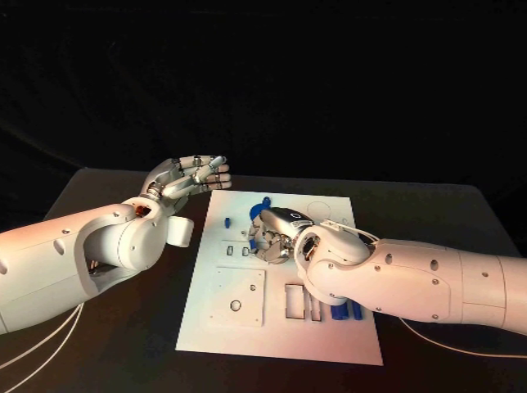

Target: Assemble the parts on the task board

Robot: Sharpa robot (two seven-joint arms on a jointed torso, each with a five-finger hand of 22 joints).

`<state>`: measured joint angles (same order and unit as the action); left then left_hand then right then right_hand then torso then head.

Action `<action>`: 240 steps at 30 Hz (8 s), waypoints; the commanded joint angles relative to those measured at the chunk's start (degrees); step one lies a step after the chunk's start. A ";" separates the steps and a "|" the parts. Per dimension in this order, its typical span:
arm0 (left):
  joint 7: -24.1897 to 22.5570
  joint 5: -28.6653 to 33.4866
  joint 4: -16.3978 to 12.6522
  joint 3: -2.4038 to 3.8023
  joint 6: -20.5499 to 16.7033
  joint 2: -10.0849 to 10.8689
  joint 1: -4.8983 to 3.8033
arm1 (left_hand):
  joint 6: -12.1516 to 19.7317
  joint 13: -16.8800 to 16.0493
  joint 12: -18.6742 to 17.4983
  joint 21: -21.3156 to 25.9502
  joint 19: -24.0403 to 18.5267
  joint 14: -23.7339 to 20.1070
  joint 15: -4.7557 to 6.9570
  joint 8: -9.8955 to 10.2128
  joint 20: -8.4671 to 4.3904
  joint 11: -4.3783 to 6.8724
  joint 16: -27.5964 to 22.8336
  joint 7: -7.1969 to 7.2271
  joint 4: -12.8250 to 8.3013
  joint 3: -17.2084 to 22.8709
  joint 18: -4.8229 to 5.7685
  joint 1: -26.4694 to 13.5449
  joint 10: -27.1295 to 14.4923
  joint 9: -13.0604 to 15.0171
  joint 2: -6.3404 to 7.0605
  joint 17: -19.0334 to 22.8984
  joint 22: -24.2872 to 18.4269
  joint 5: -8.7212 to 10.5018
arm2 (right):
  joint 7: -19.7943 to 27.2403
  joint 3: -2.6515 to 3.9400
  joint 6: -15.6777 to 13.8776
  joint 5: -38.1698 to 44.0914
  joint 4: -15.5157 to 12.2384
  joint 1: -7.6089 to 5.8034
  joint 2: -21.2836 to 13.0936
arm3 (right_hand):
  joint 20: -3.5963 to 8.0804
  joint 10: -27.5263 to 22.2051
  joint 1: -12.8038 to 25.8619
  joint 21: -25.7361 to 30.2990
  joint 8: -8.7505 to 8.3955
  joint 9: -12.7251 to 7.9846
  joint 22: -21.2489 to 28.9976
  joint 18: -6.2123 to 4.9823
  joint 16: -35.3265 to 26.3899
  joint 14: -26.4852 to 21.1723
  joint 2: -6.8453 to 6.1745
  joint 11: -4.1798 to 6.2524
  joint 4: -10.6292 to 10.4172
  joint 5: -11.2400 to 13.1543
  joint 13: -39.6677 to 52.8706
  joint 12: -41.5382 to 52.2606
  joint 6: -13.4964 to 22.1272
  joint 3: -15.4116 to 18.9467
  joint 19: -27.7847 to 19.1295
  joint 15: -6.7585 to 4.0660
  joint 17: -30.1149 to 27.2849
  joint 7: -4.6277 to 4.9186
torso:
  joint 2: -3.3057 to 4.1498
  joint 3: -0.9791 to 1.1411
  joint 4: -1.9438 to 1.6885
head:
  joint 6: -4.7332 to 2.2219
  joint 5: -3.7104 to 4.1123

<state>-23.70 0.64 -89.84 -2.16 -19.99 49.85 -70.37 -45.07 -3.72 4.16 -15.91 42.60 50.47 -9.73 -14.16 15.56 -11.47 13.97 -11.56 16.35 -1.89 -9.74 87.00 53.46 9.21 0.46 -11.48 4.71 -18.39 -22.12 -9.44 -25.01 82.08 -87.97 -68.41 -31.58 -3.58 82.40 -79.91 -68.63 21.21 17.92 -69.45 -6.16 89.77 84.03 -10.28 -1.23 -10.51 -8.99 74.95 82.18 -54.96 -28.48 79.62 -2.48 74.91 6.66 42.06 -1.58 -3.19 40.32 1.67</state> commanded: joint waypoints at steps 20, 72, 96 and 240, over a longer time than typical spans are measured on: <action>-0.34 0.09 -0.18 0.04 1.09 0.11 -0.04 | 0.43 0.01 0.22 0.08 -0.11 -0.23 0.12 -0.12 0.20 -0.14 0.21 -2.11 -0.12 -0.06 -0.60 0.05 -0.27 0.07 -0.55 -0.13 -0.09 -0.24 | -1.09 -0.06 0.60 2.11 -0.42 0.83 -0.19 | 0.42 -0.10 3.24 0.58 0.46 2.06 0.04 0.63 0.23 5.97 -1.38 0.45 -0.20 1.42 3.93 -0.48 -1.53 0.13 0.01 -0.47 15.09 -1.47 | 0.01 0.01 -0.01 | 0.39 -0.20; 3.36 -3.69 0.59 0.05 -0.31 0.15 -0.04 | -0.17 -0.13 0.89 -0.62 1.00 1.09 0.53 -0.60 -0.07 0.02 1.15 -1.68 0.05 -0.37 -0.77 -0.44 0.93 0.32 -0.63 -0.78 0.04 -0.21 | 7.71 0.13 -8.79 -4.39 -3.82 0.33 -4.53 | -1.61 -3.51 2.51 4.10 -5.86 -0.80 1.16 0.19 0.23 5.97 -1.67 -2.23 -6.02 0.95 -0.07 -3.65 7.09 19.01 -0.51 1.81 15.09 1.51 | -0.26 0.01 0.10 | 0.64 0.00; 45.99 -44.86 6.09 0.17 21.50 -5.37 -3.70 | -2.15 -38.85 49.09 -57.66 33.49 39.53 13.90 -22.76 -13.11 12.36 76.03 8.35 0.60 -4.92 4.13 -11.96 17.53 27.80 -4.07 -78.52 54.84 2.03 | 17.66 0.56 -6.34 -41.10 -4.92 -7.77 -20.35 | -1.21 -5.92 1.86 9.52 -3.49 0.82 4.90 -0.82 -0.89 5.21 -0.76 -1.64 -5.90 -6.52 -2.98 -5.97 5.35 17.37 -2.79 1.27 12.26 0.89 | -3.14 1.01 1.02 | 2.12 -1.50; 63.85 -47.77 20.94 -3.45 44.18 -23.33 -6.76 | 5.30 -54.87 65.59 -72.55 45.29 39.53 13.02 -25.88 -12.35 11.38 76.03 7.09 -0.03 -8.92 8.93 -8.29 18.20 25.86 -12.11 -78.52 82.11 4.76 | 13.42 0.49 -2.86 -36.74 -2.30 -7.60 -19.84 | -1.17 -5.68 2.77 10.10 -3.17 1.33 5.17 -0.87 -1.11 5.12 -0.46 -1.62 -6.00 -6.86 -3.11 -6.07 5.68 16.94 -2.75 1.23 11.83 0.87 | -3.19 1.42 0.93 | 6.37 -1.65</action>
<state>39.97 -47.56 -68.89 -5.63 23.33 26.67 -77.14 -40.14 -58.58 69.61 -88.25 83.93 84.00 2.81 -39.89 3.47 -0.19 89.80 -4.38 16.34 -10.85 -1.69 78.54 72.05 35.02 -11.65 -74.91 74.92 -13.62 -8.65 -8.95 -28.81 44.92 -90.29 -76.05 -51.49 -4.82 76.77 -77.59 -58.85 17.73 19.21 -64.27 -6.16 88.88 84.03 -10.64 -2.77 -16.52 -15.65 71.80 76.41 -49.65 -11.26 77.15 -1.02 74.90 7.46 38.85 -0.16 -2.25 46.65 0.06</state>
